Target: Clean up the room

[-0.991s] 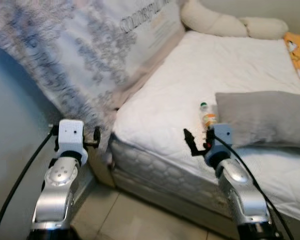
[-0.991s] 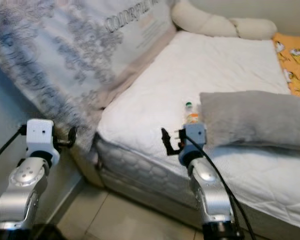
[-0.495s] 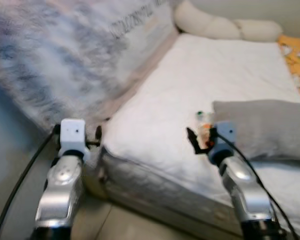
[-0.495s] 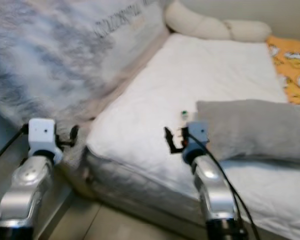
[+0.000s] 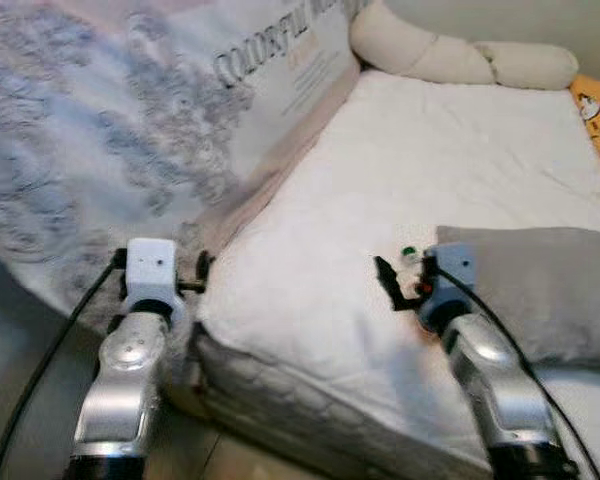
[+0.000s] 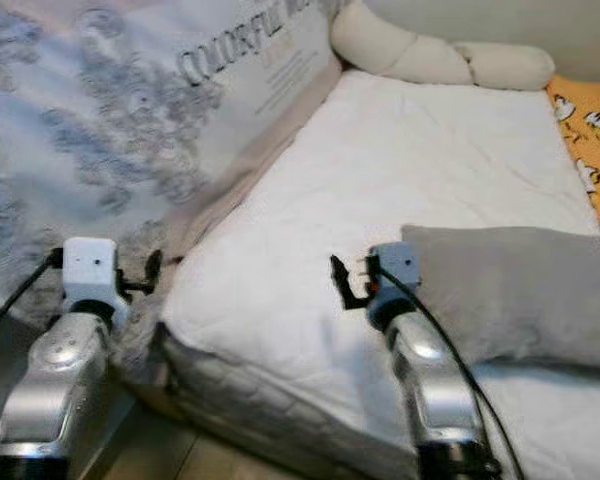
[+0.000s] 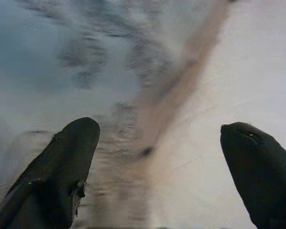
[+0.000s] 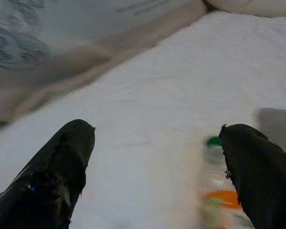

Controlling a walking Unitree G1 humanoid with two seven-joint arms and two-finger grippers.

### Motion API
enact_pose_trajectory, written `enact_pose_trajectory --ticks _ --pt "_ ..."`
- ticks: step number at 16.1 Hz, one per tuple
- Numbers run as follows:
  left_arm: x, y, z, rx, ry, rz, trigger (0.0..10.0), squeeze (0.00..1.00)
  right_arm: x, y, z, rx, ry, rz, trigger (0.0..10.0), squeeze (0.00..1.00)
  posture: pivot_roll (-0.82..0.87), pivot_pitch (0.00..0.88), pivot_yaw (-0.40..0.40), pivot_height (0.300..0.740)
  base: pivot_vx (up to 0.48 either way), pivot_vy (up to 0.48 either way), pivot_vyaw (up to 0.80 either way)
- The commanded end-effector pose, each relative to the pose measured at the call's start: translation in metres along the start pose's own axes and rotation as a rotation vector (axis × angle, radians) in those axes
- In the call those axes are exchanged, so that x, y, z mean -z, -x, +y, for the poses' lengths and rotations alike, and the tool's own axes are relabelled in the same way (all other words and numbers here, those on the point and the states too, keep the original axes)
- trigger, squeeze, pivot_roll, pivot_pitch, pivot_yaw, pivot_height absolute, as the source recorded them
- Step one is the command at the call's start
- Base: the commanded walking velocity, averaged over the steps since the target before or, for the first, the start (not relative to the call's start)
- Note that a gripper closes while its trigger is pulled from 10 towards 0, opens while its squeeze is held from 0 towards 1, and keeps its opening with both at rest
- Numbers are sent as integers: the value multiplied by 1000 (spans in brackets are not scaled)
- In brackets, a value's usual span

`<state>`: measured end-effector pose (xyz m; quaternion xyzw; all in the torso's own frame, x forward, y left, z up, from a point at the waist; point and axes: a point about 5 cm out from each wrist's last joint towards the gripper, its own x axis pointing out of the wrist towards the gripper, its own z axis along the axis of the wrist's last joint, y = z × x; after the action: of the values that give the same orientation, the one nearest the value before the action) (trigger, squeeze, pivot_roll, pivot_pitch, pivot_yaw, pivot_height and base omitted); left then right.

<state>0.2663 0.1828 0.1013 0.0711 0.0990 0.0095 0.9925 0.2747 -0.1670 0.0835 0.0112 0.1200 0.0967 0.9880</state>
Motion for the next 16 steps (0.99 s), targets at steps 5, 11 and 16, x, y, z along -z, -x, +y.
enact_pose_trajectory --ticks 5,11,16 --pt "-1 9 2 110 -87 5 10000 0 11 -17 -11 51 94 182 10000 1000 -20 0 36 740 0 0 0" --pt "-3 10 -12 406 -205 33 10000 0 19 -45 -40 163 144 328 10000 1000 -1 0 45 740 0 0 0" --pt "-2 20 -15 651 -268 93 10000 0 37 -47 -64 250 77 468 10000 1000 3 0 88 740 0 0 0"
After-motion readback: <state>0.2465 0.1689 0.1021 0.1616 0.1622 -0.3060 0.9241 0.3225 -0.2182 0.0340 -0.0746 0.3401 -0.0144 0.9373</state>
